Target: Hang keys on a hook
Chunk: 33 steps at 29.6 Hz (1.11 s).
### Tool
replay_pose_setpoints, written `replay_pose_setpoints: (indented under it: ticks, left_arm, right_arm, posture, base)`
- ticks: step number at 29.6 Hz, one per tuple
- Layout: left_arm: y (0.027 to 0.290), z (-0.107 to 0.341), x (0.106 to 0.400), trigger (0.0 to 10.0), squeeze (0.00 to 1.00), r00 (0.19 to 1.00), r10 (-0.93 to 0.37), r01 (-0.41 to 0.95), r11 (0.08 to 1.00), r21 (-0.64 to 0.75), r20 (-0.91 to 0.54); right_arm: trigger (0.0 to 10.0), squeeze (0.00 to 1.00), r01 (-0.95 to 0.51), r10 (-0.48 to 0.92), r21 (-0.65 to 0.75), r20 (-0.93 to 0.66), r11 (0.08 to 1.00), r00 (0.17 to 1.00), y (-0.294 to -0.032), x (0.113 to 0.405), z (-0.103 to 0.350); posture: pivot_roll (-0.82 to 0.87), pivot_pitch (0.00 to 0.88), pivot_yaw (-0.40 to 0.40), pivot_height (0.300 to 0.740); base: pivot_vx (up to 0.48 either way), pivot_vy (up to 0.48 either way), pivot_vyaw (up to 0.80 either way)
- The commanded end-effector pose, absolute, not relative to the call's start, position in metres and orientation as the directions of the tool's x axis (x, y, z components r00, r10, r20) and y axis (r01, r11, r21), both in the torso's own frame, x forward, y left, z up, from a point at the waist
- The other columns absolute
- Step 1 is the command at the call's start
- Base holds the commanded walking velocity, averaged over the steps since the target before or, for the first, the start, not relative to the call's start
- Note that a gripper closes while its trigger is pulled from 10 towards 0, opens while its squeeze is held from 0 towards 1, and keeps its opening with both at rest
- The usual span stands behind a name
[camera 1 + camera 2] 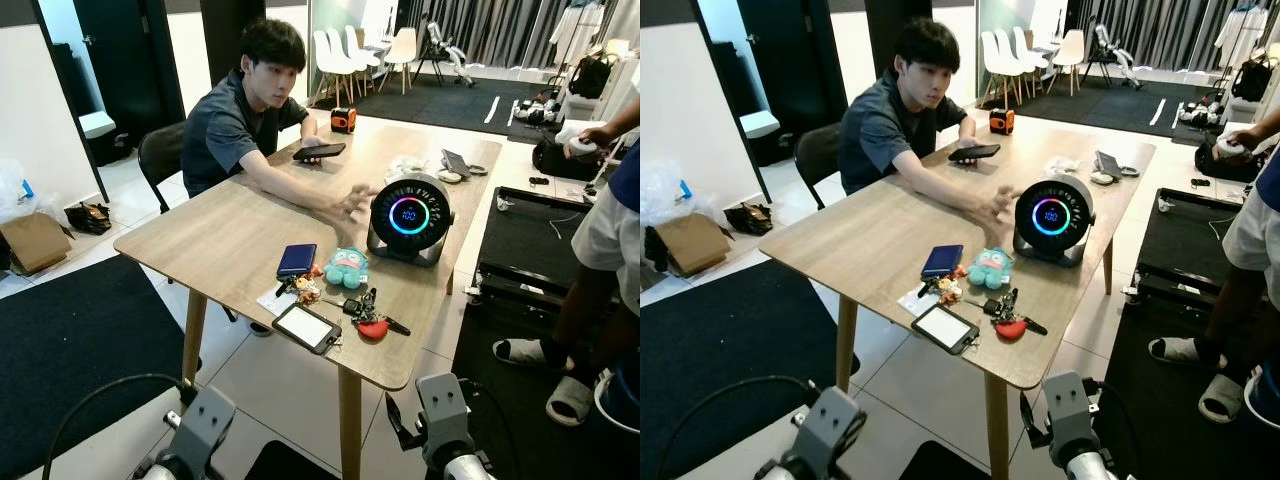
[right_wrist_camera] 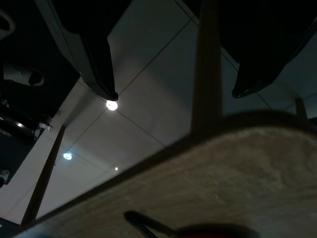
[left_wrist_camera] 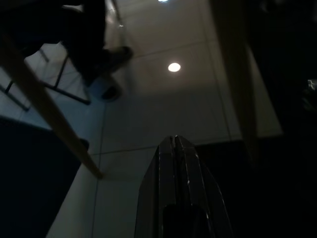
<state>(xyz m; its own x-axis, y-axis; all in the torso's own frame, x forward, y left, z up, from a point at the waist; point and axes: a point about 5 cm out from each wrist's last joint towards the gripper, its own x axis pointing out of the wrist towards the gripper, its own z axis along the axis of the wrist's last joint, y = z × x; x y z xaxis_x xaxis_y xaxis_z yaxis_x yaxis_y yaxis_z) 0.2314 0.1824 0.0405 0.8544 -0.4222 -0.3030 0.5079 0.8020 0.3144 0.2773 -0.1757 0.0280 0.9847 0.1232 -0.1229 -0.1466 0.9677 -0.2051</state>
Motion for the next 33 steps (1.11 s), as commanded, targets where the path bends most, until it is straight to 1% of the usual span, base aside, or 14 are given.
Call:
replay_pose_setpoints:
  ticks: [1, 5, 9, 12, 13, 15, 16, 18, 20, 22, 25, 29, 32, 33]
  left_arm:
    - [0.187, 0.044, 0.228, 10.0, 0.0, 0.839, -0.44, 0.535, 0.774, 0.338, -0.32]
    - [0.194, 0.053, 0.229, 10.0, 0.0, 0.849, -0.429, 0.522, 0.772, 0.363, -0.31]
    - [0.211, 0.086, 0.244, 10.0, 0.0, 0.9, -0.382, 0.433, 0.836, 0.336, -0.211]
    - [0.209, 0.102, 0.248, 10.0, 0.0, 0.896, -0.412, 0.444, 0.841, 0.31, -0.166]
    - [0.206, 0.11, 0.247, 10.0, 0.0, 0.879, -0.453, 0.477, 0.823, 0.309, -0.152]
    - [0.189, 0.124, 0.242, 10.0, 0.0, 0.804, -0.573, 0.59, 0.732, 0.341, -0.161]
    - [0.189, 0.124, 0.242, 10.0, 0.0, 0.804, -0.573, 0.59, 0.732, 0.341, -0.161]
    - [0.173, 0.131, 0.242, 10.0, 0.0, 0.77, -0.618, 0.623, 0.674, 0.396, -0.159]
    - [0.157, 0.134, 0.248, 10.0, 0.0, 0.773, -0.619, 0.605, 0.653, 0.455, -0.14]
    - [0.157, 0.134, 0.248, 10.0, 0.0, 0.773, -0.619, 0.605, 0.653, 0.455, -0.14]
    - [0.125, 0.132, 0.267, 10.0, 0.0, 0.808, -0.579, 0.508, 0.587, 0.63, -0.113]
    - [0.11, 0.13, 0.272, 10.0, 0.0, 0.804, -0.584, 0.487, 0.534, 0.692, -0.115]
    - [0.099, 0.128, 0.272, 10.0, 0.0, 0.796, -0.596, 0.48, 0.517, 0.709, -0.103]
    - [0.096, 0.126, 0.271, 10.0, 0.46, 0.803, -0.588, 0.455, 0.507, 0.732, -0.091]
  right_arm:
    - [10.0, 0.0, -0.142, 0.11, -0.208, -0.161, 0.968, 0.981, -0.179, 0.272, 0.021]
    - [10.0, 0.0, -0.142, 0.11, -0.207, -0.162, 0.968, 0.981, -0.179, 0.273, 0.021]
    - [10.0, 0.0, -0.142, 0.11, -0.206, -0.161, 0.968, 0.981, -0.178, 0.273, 0.021]
    - [10.0, 0.0, -0.144, 0.11, -0.207, -0.164, 0.968, 0.98, -0.179, 0.273, 0.021]
    - [10.0, 0.0, -0.144, 0.111, -0.208, -0.164, 0.968, 0.98, -0.179, 0.273, 0.021]
    - [10.0, 0.0, -0.144, 0.11, -0.209, -0.165, 0.967, 0.98, -0.179, 0.273, 0.021]
    - [10.0, 0.0, -0.144, 0.11, -0.209, -0.165, 0.967, 0.98, -0.179, 0.273, 0.021]
    - [10.0, 0.0, -0.145, 0.11, -0.209, -0.167, 0.967, 0.98, -0.179, 0.273, 0.02]
    - [10.0, 0.0, -0.145, 0.111, -0.208, -0.169, 0.967, 0.979, -0.178, 0.274, 0.02]
    - [10.0, 0.0, -0.145, 0.111, -0.208, -0.169, 0.967, 0.979, -0.178, 0.274, 0.02]
    - [10.0, 0.0, -0.149, 0.115, -0.204, -0.169, 0.967, 0.979, -0.175, 0.273, 0.019]
    - [10.0, 0.0, -0.152, 0.118, -0.204, -0.169, 0.967, 0.978, -0.174, 0.273, 0.019]
    - [10.0, 0.0, -0.152, 0.118, -0.205, -0.169, 0.967, 0.979, -0.175, 0.273, 0.019]
    - [10.0, 0.0, -0.151, 0.116, -0.207, -0.169, 0.967, 0.979, -0.176, 0.273, 0.019]
  posture:
    - [0.03, 0.104, 0.033, 0.74]
    - [0.03, 0.106, 0.034, 0.74]
    - [0.04, 0.107, 0.03, 0.74]
    - [0.04, 0.107, 0.029, 0.74]
    - [0.04, 0.107, 0.029, 0.74]
    - [0.04, 0.106, 0.029, 0.74]
    - [0.04, 0.106, 0.029, 0.74]
    - [0.04, 0.106, 0.03, 0.74]
    - [0.04, 0.107, 0.03, 0.74]
    - [0.04, 0.107, 0.03, 0.74]
    - [0.04, 0.109, 0.029, 0.74]
    - [0.03, 0.11, 0.03, 0.74]
    - [0.02, 0.107, 0.03, 0.74]
    - [0.02, 0.108, 0.031, 0.74]
  base:
    - [0.0, 0.0, 0.0]
    - [0.0, 0.0, 0.0]
    - [0.0, 0.0, 0.0]
    - [0.0, 0.0, 0.0]
    - [0.0, 0.0, 0.0]
    - [0.0, 0.0, 0.0]
    - [0.0, 0.0, 0.0]
    - [0.0, 0.0, 0.0]
    - [0.0, 0.0, 0.0]
    - [0.0, 0.0, 0.0]
    - [0.0, 0.0, 0.0]
    - [0.0, 0.0, 0.0]
    - [0.0, 0.0, 0.0]
    - [0.0, 0.0, 0.0]
